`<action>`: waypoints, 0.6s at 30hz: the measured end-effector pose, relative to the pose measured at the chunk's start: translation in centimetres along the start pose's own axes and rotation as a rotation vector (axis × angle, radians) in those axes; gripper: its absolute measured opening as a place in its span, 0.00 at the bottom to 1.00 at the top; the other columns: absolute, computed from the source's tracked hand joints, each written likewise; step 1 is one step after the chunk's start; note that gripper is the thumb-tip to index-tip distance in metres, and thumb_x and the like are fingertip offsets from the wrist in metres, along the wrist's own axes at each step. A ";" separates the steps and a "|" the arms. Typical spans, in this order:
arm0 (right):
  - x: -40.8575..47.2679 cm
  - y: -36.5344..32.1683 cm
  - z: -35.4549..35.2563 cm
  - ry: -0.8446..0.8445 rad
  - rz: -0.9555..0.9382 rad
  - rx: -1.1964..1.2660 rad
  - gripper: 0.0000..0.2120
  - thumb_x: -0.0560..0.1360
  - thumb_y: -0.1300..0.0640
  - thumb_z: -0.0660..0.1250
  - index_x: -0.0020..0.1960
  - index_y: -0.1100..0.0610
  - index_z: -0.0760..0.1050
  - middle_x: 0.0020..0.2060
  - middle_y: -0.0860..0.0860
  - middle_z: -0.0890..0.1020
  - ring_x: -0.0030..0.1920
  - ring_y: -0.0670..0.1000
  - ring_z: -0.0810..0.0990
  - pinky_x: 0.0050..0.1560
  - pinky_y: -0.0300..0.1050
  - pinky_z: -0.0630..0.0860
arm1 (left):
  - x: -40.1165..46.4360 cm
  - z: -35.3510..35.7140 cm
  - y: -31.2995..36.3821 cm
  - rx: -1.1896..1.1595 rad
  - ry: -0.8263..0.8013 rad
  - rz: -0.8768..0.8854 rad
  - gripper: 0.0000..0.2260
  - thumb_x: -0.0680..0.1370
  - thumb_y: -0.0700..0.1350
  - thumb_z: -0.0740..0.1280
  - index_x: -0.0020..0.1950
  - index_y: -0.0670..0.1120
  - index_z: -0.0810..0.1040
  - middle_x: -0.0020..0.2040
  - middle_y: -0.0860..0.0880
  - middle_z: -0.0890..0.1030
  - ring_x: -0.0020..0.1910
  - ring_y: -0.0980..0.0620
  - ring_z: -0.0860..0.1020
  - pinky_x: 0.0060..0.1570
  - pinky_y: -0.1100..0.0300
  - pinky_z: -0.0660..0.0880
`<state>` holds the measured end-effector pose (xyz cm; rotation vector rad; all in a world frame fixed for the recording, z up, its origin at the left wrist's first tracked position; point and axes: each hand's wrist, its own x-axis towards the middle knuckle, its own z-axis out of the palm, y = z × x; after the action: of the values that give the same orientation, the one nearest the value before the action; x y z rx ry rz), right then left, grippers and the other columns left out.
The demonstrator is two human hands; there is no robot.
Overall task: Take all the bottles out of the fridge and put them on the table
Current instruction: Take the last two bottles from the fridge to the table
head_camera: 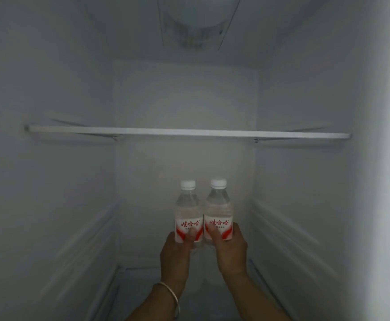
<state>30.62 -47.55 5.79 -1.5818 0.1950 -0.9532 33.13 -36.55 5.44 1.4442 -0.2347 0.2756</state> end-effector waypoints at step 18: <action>-25.0 -13.0 -9.3 0.194 0.004 -0.261 0.24 0.66 0.33 0.67 0.50 0.51 0.77 0.42 0.45 0.83 0.43 0.44 0.81 0.41 0.39 0.75 | -22.6 -11.4 8.1 -0.110 -0.306 -0.080 0.28 0.60 0.71 0.65 0.48 0.52 0.82 0.45 0.52 0.85 0.48 0.51 0.83 0.55 0.49 0.77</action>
<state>3.38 -35.83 5.25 -1.7234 0.4739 -1.1128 9.03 -25.38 4.51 1.3790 -0.4334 -0.0252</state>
